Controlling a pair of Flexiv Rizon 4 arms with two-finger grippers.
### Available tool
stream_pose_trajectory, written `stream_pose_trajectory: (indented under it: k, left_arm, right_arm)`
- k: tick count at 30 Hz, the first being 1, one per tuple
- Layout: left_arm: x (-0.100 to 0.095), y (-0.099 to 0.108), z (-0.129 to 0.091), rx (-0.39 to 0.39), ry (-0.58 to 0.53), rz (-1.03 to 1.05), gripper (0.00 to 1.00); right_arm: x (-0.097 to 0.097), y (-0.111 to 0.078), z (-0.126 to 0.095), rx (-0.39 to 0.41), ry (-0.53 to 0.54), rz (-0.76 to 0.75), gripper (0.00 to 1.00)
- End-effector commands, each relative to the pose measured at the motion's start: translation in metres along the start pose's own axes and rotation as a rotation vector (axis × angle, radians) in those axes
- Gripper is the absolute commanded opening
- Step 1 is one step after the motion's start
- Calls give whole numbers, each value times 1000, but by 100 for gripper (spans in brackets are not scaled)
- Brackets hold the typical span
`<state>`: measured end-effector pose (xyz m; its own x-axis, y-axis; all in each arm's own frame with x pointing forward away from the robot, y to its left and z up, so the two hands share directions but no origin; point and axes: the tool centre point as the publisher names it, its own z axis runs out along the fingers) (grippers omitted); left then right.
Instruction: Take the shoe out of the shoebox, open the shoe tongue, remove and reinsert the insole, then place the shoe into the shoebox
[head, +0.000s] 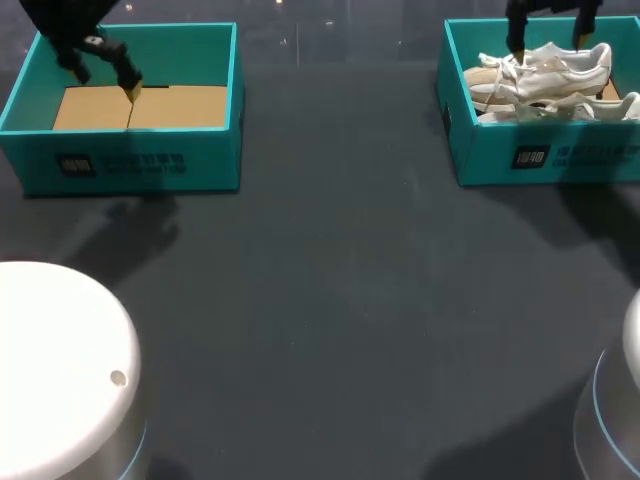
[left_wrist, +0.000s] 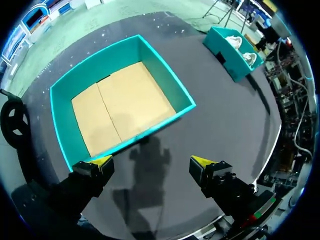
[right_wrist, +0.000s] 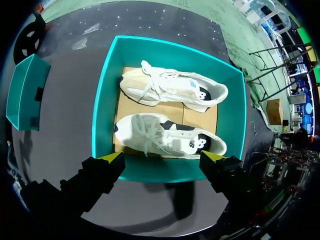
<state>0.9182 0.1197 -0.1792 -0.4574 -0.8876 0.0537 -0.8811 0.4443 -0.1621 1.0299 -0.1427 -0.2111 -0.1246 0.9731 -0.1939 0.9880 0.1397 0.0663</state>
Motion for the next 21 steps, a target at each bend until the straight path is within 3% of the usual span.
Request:
stream_pose_trajectory:
  k: [1,7,21]
  left_arm:
    - [-7,-8,5,-87,-19,-672,100]
    - [-16,-6,8,-44,-40,-798,100]
    - [-45,-1,23,-27,-48,-915,100]
  right_arm:
    - [3,-5,1,-10,-6,-9,100]
    - [5,-10,1,-7,-15,-22,100]
    - [12,-17,5,1,12,-33,100]
